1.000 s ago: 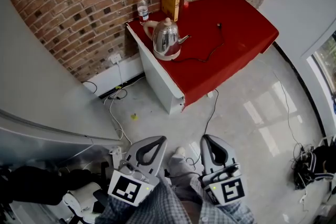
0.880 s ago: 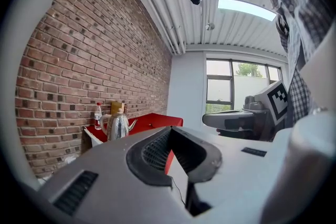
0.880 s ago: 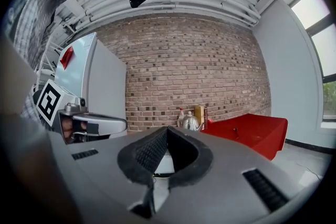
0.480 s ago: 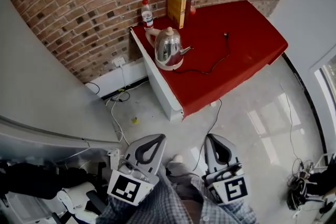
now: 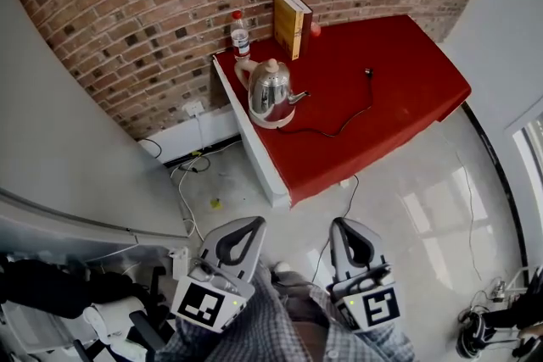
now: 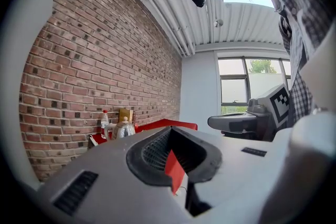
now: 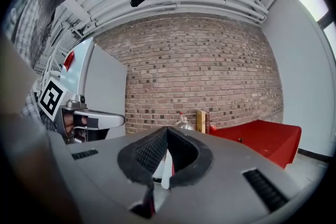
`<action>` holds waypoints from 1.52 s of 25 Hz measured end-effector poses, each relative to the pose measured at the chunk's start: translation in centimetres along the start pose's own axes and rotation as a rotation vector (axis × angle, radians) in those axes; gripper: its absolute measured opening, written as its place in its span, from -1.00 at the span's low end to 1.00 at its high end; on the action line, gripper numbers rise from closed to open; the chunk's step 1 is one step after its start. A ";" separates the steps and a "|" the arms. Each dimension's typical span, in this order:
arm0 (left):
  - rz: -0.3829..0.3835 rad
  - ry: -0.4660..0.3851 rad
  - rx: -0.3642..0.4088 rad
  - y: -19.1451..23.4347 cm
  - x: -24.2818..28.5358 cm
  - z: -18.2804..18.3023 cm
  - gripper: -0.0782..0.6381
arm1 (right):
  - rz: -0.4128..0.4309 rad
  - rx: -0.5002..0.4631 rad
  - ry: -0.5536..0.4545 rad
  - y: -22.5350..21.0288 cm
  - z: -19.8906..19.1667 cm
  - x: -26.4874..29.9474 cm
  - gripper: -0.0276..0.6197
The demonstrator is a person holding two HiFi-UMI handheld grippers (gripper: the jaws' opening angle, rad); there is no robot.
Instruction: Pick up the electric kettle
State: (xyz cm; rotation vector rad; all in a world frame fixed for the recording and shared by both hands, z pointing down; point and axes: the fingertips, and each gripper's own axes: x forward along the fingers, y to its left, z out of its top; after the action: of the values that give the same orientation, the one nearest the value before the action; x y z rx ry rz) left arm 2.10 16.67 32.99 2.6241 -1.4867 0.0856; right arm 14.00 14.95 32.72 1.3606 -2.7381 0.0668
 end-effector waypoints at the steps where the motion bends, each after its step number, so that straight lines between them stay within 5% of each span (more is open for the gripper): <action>1: 0.004 -0.004 -0.005 0.0 0.2 0.1 -0.76 | -0.002 0.000 0.003 -0.3 -0.1 0.0 -0.90; 20: 0.024 0.003 -0.016 1.2 1.3 -0.7 -0.76 | 0.016 -0.004 0.028 -0.8 -1.4 1.1 -0.89; 38: -0.064 0.022 -0.014 8.8 9.3 0.7 -0.76 | -0.067 -0.015 0.039 -4.5 -0.1 10.4 -0.89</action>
State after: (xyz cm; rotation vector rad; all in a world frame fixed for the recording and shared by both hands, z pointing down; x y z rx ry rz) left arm -0.65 4.20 34.04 2.6477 -1.3905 0.0972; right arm 11.38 4.01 33.79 1.4307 -2.6533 0.0683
